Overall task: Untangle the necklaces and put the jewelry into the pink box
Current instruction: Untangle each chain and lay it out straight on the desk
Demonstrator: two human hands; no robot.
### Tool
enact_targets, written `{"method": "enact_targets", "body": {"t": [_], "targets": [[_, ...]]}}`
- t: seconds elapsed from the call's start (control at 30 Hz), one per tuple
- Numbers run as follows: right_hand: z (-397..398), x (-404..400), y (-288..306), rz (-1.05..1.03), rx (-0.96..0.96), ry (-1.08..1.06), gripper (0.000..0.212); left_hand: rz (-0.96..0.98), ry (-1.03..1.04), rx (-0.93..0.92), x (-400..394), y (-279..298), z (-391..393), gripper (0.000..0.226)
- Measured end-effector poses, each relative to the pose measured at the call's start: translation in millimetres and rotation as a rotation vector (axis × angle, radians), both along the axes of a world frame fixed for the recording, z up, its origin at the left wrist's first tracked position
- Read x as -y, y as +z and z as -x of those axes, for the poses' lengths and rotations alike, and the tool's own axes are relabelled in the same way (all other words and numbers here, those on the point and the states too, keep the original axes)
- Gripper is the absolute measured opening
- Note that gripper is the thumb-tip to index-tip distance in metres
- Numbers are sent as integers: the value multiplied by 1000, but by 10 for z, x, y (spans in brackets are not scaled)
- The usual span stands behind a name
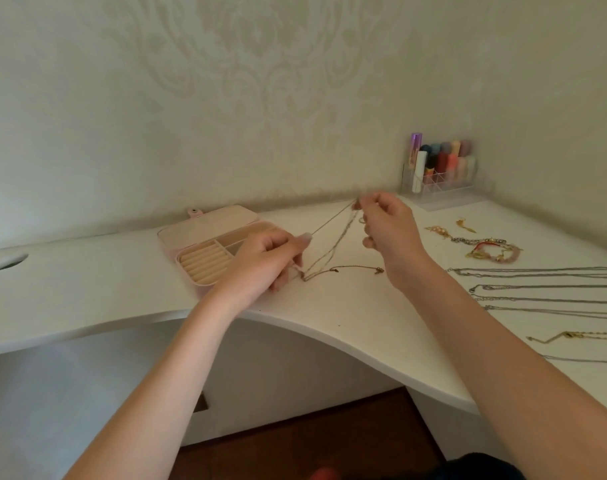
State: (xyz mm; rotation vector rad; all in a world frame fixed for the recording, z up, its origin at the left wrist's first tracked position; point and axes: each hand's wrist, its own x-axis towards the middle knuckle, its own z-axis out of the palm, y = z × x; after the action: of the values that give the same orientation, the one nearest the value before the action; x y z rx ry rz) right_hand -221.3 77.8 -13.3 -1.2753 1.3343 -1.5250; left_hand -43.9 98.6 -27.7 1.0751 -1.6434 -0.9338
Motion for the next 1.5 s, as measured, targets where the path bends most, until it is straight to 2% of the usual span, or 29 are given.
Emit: {"method": "enact_targets", "body": {"t": [0.07, 0.13, 0.2, 0.23, 0.37, 0.5, 0.63, 0.7, 0.77, 0.87, 1.07, 1.17, 1.27, 1.33, 1.37, 1.43, 1.5], "targets": [[32, 20, 50, -70, 268, 44, 26, -52, 21, -107, -6, 16, -6, 27], [57, 17, 74, -138, 490, 104, 26, -121, -1, -303, 9, 29, -31, 27], [74, 3, 71, -181, 522, 133, 23, -166, -39, -441, 5, 41, -63, 29], [85, 5, 63, -196, 448, 117, 21, -176, -51, -483, -7, 50, -76, 28], [112, 3, 4, -161, -106, 9, 29, -175, -24, -571, 1, 106, -114, 24], [48, -43, -65, -137, -463, 70, 33, -148, -71, -584, 24, 173, -141, 30], [-23, 3, -137, 7, -910, 53, 34, -231, -84, -688, 21, 196, -96, 34], [-71, -9, -153, 149, -881, 72, 27, -282, -79, -743, 16, 185, -63, 33], [-153, -79, -145, 286, -653, 157, 19, -333, -91, -790, 1, 175, -14, 31], [-303, -179, -124, 324, -505, 284, 15, -380, -122, -861, -20, 153, 102, 28], [-326, -140, -138, 272, -421, 266, 14, -372, -130, -778, -47, 109, 290, 31], [-264, -150, -60, 258, -302, 257, 11, -371, -102, -729, -49, 104, 285, 26], [-182, -136, 33, 251, -183, 223, 17, -272, 106, -431, -85, 71, 280, 21], [-136, -121, 81, 268, -146, 208, 19, -70, 283, -220, -107, 47, 273, 7], [-129, -122, 99, 270, -137, 230, 19, 26, 329, -131, -126, 50, 276, 9], [-140, -135, 142, 264, -150, 342, 18, 98, 300, -25, -131, 79, 289, 22], [-152, -158, 195, 253, -180, 458, 17, 62, 160, 14, -98, 122, 330, 23]]}}
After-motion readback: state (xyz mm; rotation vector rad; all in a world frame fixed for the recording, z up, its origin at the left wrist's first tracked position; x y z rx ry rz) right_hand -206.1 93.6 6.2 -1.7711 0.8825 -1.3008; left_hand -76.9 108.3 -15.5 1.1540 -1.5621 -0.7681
